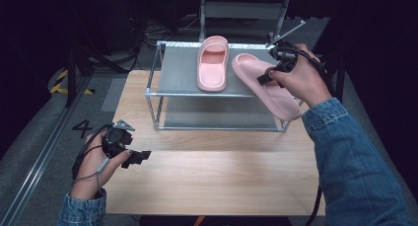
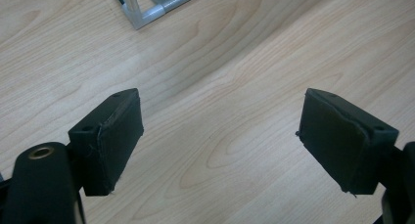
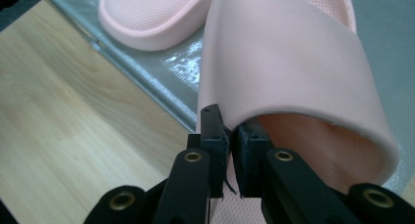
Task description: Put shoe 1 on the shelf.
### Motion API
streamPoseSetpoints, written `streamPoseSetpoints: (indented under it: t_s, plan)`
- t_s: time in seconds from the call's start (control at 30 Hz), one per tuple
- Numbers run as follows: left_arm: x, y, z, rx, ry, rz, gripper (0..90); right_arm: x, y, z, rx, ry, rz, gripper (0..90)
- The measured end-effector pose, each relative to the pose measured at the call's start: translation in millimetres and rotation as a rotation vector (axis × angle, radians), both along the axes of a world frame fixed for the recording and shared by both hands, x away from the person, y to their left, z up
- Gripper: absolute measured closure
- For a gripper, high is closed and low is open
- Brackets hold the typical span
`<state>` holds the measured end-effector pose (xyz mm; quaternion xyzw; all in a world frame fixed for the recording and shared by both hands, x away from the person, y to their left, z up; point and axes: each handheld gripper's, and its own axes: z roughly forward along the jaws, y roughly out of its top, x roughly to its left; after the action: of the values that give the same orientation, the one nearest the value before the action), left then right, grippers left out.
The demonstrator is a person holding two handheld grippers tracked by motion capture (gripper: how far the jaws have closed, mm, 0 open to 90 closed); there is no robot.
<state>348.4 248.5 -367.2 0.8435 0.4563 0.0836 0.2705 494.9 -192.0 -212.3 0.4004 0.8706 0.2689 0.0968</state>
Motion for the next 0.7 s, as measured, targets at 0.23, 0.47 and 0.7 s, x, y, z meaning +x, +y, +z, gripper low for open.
streamPoseSetpoints:
  t_s: [0.23,0.47,0.7]
  plan:
    - [1.5,-0.2,-0.8,0.0,0.002,-0.011,17.2,17.1,8.4,-9.4,-0.009,0.008,-0.019,84.3]
    - [4.0,-2.0,-1.7,-0.003,0.012,-0.014,17.2,19.5,9.7,-18.0,0.018,0.017,-0.01,82.7]
    - [10.2,-6.7,-0.6,-0.005,0.02,-0.026,17.2,9.3,-0.8,-15.5,0.082,-0.004,-0.013,70.0]
